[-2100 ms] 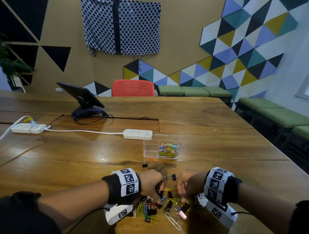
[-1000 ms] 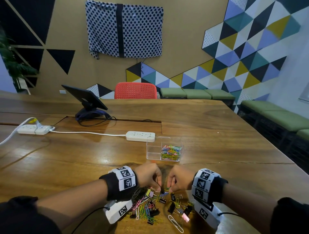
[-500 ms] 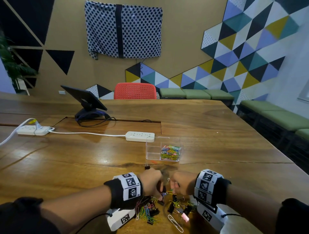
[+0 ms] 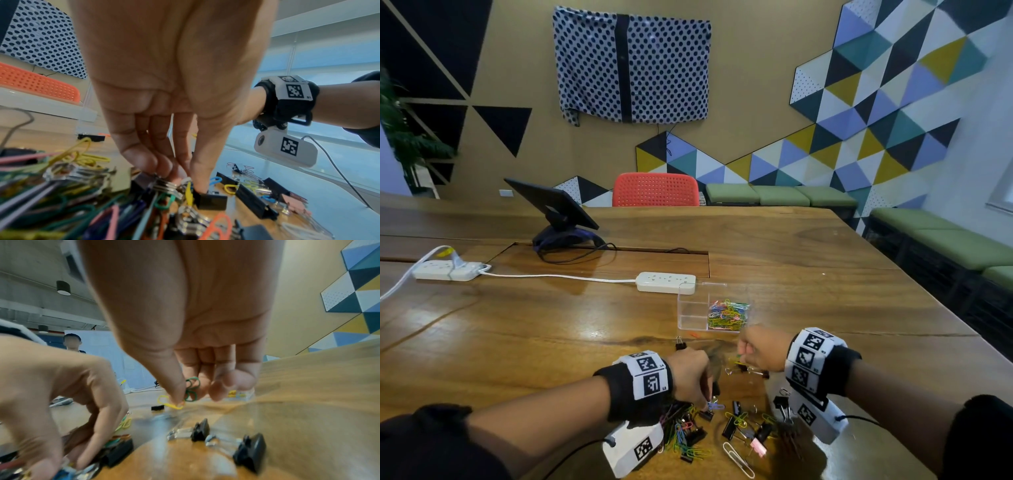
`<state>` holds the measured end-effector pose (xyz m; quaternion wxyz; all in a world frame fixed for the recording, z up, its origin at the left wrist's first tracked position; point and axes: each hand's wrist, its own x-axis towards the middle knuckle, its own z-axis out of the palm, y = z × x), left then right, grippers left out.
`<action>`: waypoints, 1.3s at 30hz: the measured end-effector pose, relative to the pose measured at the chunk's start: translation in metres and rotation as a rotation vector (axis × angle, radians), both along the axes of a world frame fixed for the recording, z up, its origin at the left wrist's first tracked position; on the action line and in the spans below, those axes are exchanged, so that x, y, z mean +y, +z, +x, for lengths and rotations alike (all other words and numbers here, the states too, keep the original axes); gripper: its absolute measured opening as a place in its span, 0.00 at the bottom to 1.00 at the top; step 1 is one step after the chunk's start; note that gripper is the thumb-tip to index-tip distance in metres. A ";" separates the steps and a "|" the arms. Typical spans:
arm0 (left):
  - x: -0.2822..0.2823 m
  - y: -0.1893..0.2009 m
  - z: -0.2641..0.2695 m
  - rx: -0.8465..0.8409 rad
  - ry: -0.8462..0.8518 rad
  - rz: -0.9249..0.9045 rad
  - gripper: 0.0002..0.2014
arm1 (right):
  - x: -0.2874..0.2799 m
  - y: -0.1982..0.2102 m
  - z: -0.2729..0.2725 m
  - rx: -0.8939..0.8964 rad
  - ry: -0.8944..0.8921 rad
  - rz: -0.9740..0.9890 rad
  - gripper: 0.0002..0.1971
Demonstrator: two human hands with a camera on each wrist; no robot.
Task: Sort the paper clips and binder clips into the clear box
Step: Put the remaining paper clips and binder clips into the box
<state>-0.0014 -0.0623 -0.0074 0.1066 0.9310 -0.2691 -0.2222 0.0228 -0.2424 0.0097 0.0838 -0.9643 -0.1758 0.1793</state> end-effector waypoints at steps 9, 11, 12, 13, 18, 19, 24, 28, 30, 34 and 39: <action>0.001 0.001 -0.003 -0.041 -0.038 -0.039 0.09 | 0.008 0.033 0.042 -0.343 -0.153 0.065 0.07; 0.001 0.001 -0.004 -0.048 -0.052 -0.041 0.09 | 0.010 0.034 0.049 -0.382 -0.180 0.035 0.09; 0.001 0.001 -0.004 -0.041 -0.055 -0.046 0.09 | 0.011 0.033 0.052 -0.388 -0.187 0.019 0.09; 0.001 0.001 -0.004 -0.025 -0.054 -0.053 0.09 | 0.011 0.032 0.054 -0.389 -0.194 0.008 0.08; 0.001 -0.002 -0.002 0.037 -0.063 -0.077 0.09 | 0.014 0.028 0.063 -0.378 -0.272 0.055 0.06; 0.001 -0.002 -0.002 0.037 -0.068 -0.076 0.09 | 0.014 0.029 0.064 -0.378 -0.282 0.071 0.05; 0.001 -0.002 -0.002 0.010 -0.108 -0.073 0.10 | 0.007 0.032 0.059 -0.343 -0.243 0.124 0.06; 0.003 -0.002 0.001 -0.014 -0.109 -0.089 0.09 | 0.003 0.033 0.038 -0.405 -0.150 0.150 0.11; 0.004 -0.002 0.002 -0.008 -0.100 -0.087 0.09 | 0.002 0.030 0.023 -0.414 -0.035 0.150 0.10; 0.005 -0.001 0.009 0.039 -0.031 -0.123 0.09 | 0.001 0.013 -0.012 -0.092 0.190 0.103 0.06; 0.008 0.008 0.022 0.074 0.059 -0.218 0.08 | 0.003 -0.006 -0.036 0.212 0.207 0.023 0.14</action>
